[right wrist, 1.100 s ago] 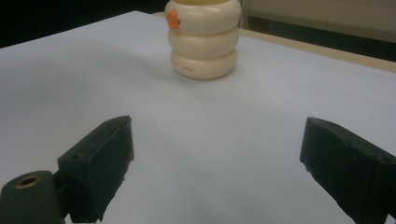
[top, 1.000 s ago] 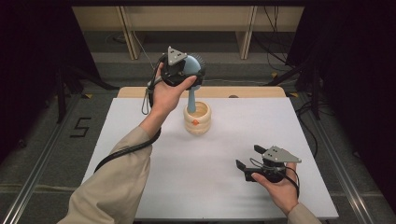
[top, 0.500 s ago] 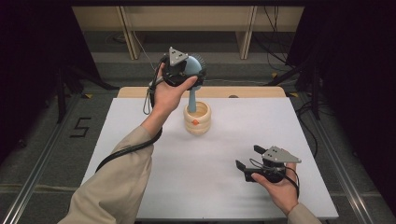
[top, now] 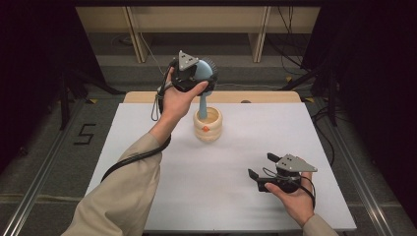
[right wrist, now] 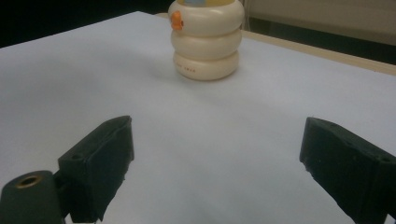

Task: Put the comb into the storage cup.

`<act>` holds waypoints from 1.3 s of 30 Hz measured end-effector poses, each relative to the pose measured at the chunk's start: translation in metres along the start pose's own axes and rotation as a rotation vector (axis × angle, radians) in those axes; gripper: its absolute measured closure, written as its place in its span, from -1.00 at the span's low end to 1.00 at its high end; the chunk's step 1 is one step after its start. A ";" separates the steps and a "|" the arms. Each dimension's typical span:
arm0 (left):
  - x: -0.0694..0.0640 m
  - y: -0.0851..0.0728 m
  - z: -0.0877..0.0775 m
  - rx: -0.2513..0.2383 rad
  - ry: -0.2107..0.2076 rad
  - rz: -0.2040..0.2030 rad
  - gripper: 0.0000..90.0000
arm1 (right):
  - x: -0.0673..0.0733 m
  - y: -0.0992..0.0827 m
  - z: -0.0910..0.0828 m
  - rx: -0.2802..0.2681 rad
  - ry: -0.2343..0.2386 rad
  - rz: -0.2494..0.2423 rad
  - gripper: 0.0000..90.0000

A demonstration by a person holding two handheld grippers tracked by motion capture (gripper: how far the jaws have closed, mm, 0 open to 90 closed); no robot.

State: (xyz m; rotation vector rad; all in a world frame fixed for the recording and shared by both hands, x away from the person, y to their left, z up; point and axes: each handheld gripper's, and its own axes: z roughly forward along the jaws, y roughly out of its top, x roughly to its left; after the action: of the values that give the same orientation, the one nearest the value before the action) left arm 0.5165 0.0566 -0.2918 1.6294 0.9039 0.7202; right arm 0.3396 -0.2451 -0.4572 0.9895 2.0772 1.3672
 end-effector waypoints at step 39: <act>-0.004 -0.013 0.016 0.044 -0.018 -0.001 -0.55 | -0.002 0.000 -0.001 -0.004 0.000 0.005 -0.76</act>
State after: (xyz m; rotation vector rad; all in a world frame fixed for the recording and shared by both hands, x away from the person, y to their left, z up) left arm 0.5254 0.0468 -0.3083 1.6713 0.9132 0.6887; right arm 0.3401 -0.2470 -0.4568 0.9940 2.0719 1.3737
